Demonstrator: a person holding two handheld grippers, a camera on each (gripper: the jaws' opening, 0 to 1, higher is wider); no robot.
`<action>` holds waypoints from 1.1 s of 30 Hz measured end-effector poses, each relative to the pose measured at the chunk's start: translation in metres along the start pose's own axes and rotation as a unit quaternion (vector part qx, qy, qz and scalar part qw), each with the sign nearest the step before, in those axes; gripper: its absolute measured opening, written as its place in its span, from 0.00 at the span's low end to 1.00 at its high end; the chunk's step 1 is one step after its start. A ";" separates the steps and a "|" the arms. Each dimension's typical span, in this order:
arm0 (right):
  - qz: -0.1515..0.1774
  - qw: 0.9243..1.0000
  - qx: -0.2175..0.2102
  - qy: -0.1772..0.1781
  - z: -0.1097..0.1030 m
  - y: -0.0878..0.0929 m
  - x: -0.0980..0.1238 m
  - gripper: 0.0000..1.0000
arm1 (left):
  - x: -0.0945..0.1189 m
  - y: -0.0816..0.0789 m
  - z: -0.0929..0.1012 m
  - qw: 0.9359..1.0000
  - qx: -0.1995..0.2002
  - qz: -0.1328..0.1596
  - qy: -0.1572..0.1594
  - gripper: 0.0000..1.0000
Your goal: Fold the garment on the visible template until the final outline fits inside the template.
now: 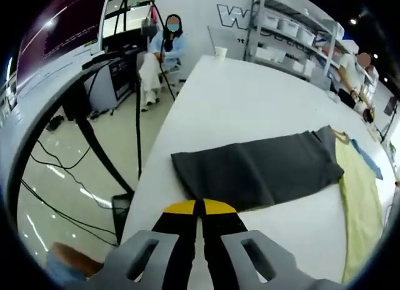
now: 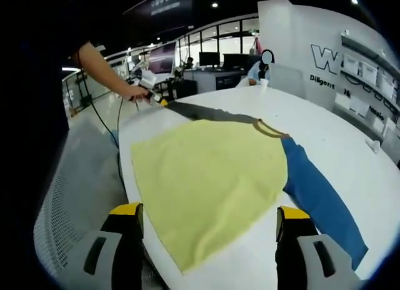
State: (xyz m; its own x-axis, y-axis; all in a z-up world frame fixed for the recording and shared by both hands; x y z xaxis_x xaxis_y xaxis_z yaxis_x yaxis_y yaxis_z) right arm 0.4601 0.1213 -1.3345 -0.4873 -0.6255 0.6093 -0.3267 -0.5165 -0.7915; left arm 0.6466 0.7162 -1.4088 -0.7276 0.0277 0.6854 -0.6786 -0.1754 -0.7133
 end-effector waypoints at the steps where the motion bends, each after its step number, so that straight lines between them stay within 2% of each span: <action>1: -0.001 1.000 0.002 -0.001 -0.001 0.000 -0.001 0.86 | 0.003 -0.002 0.004 1.000 -0.001 0.004 0.004 0.01; 5: 0.002 1.000 0.000 -0.004 -0.003 0.000 -0.003 0.86 | 0.011 -0.016 0.018 0.999 -0.012 0.020 0.023 0.00; 10: 0.006 1.000 0.000 -0.003 -0.002 -0.001 -0.003 0.86 | 0.015 -0.030 0.028 0.999 -0.004 0.032 0.042 0.00; 14: 0.010 1.000 -0.005 0.001 0.000 -0.002 0.000 0.86 | 0.019 -0.042 0.042 0.996 -0.003 0.049 0.076 0.00; 20: 0.015 1.000 -0.009 0.010 0.003 -0.001 0.003 0.87 | 0.030 -0.049 0.062 0.993 -0.010 0.058 0.106 0.00; 24: 0.022 0.999 -0.016 0.021 0.007 -0.001 0.006 0.87 | 0.038 -0.057 0.078 0.988 -0.007 0.071 0.140 0.00; 33: 0.024 0.999 -0.025 0.031 0.013 0.000 0.009 0.88 | 0.050 -0.068 0.102 0.979 -0.008 0.085 0.184 0.00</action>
State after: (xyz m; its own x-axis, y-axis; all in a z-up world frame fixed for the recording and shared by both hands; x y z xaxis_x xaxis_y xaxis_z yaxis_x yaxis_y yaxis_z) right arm 0.4661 0.1082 -1.3291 -0.5519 -0.6114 0.5670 -0.3405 -0.4555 -0.8226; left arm 0.6664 0.6292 -1.3116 -0.8155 0.3528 0.4588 -0.5433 -0.1931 -0.8171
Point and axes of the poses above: the point that each gripper's makers call its tool centre point, and the gripper's own axes: x roughly backward along the fingers, z roughly to its right, y roughly out of its underside, the point moved 4 cm from there along x, roughly backward along the fingers, and after that the axes turned 6 degrees about x, right-handed, at the moved point
